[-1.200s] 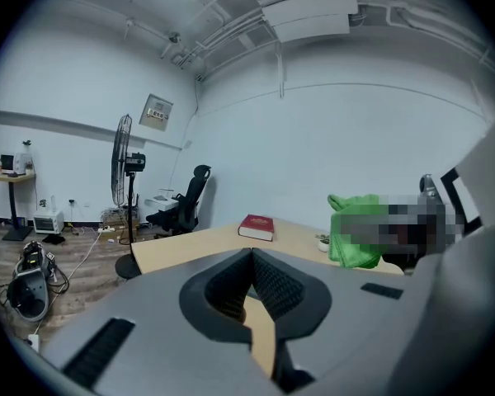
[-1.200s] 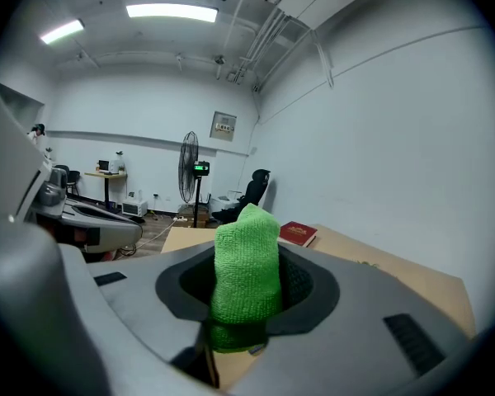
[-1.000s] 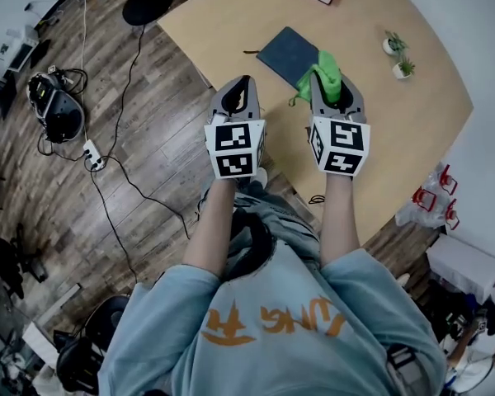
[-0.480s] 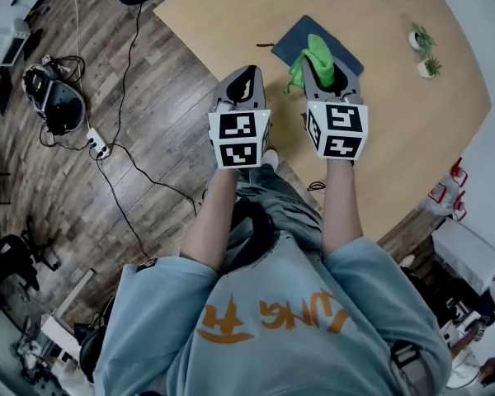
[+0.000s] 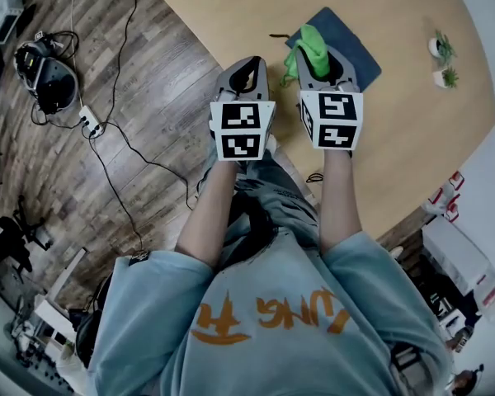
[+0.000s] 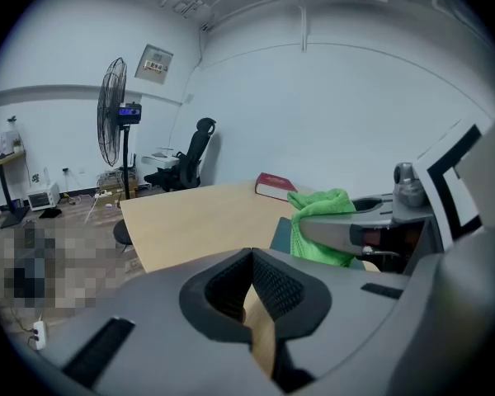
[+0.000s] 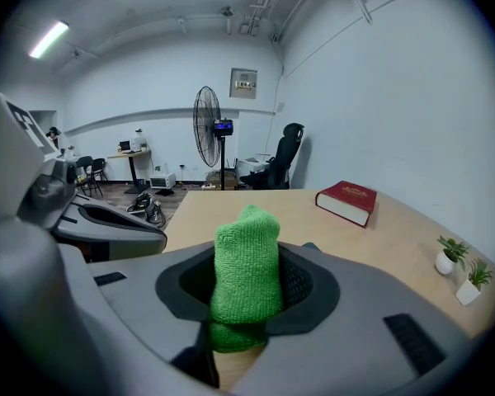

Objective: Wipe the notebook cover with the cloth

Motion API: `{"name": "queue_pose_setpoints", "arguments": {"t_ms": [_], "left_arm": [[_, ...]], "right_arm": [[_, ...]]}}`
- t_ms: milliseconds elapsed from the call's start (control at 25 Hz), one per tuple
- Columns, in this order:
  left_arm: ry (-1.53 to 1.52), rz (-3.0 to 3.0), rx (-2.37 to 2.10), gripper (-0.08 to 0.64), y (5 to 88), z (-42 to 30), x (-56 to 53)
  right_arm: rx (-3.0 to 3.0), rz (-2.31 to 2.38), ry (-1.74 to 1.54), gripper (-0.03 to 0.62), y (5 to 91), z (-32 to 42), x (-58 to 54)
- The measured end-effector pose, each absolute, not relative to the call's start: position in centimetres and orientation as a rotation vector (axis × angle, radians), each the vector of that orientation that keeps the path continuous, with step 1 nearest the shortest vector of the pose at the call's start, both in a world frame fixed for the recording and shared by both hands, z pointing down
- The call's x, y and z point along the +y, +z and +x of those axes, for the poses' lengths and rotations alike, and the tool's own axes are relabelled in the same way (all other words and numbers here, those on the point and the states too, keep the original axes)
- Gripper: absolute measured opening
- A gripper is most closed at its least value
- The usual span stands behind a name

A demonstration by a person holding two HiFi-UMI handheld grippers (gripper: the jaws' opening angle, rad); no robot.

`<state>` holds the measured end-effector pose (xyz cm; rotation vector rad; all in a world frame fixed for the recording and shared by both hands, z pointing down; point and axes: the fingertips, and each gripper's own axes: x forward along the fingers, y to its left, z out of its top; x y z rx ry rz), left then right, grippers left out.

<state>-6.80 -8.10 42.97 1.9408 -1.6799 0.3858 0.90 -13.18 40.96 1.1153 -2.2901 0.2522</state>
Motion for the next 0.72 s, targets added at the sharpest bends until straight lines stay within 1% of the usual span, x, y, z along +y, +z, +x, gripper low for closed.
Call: {"name": "queue_pose_setpoints", "arguments": {"t_ms": [360, 720], "left_arm": [[0.422, 1.915, -1.706, 0.017, 44.4, -9.0, -8.8], [0.423, 1.88, -1.707, 0.017, 45.3, -9.7, -9.0]], "right_arm": [[-2.238, 1.061, 0.232, 0.127, 43.8, -0.8, -15.3], [-2.162, 1.052, 0.241, 0.129, 46.1, -0.9, -16.5]]}}
